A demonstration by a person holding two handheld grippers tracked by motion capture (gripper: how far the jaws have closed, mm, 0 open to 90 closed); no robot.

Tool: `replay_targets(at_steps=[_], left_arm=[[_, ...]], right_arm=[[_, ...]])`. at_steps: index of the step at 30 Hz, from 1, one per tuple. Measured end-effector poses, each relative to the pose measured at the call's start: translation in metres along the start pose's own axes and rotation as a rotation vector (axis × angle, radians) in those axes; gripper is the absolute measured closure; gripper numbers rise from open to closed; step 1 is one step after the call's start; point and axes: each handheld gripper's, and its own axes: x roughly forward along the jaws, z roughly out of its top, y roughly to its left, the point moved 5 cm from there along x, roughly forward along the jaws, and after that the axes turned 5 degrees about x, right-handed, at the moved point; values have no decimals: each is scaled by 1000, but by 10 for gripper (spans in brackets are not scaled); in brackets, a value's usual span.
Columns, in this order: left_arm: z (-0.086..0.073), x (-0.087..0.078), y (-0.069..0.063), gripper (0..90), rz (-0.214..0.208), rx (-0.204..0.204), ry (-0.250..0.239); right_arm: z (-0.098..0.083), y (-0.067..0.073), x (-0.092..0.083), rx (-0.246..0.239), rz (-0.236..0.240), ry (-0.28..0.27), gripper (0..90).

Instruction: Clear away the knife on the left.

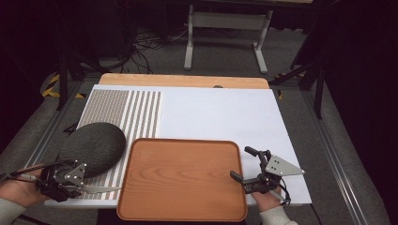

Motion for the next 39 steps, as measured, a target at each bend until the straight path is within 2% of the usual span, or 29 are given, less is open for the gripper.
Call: replay_targets(at_steps=[2, 6, 10, 12, 14, 15, 16, 18, 21, 25, 28, 33, 39], left_arm=[[-3, 1, 1, 590, 7, 40, 14], [-6, 4, 3, 638, 24, 66, 64], [-9, 4, 7, 709, 8, 66, 70], [-10, 4, 8, 725, -16, 66, 69], [-9, 5, 8, 749, -30, 86, 67], [-9, 7, 8, 764, -31, 104, 95], [-9, 7, 8, 770, -31, 104, 95], [-8, 7, 8, 777, -33, 135, 112], [-7, 9, 7, 795, -34, 163, 112], [-8, 9, 8, 798, -40, 165, 103], [-8, 8, 7, 800, -35, 171, 117], [-8, 9, 7, 801, -30, 167, 100], [-7, 8, 6, 801, -19, 168, 116]], right_arm=[[0, 0, 1, 1, 3, 3, 11], [0, 0, 1, 2, 4, 3, 11], [0, -1, 1, 3, 5, 2, 11], [-1, -2, 1, 13, 11, 0, 11], [-1, -3, 0, 27, 12, -6, 11], [-1, -5, -2, 34, 10, -14, 11], [-1, -5, -2, 34, 10, -14, 11], [-1, -6, -3, 42, 10, -19, 11], [0, -6, -4, 48, 14, -27, 11], [2, -9, -7, 61, 10, -46, 11], [3, -10, -10, 60, 5, -54, 11], [3, -9, -10, 58, 3, -52, 11], [3, -9, -9, 54, 4, -48, 11]])
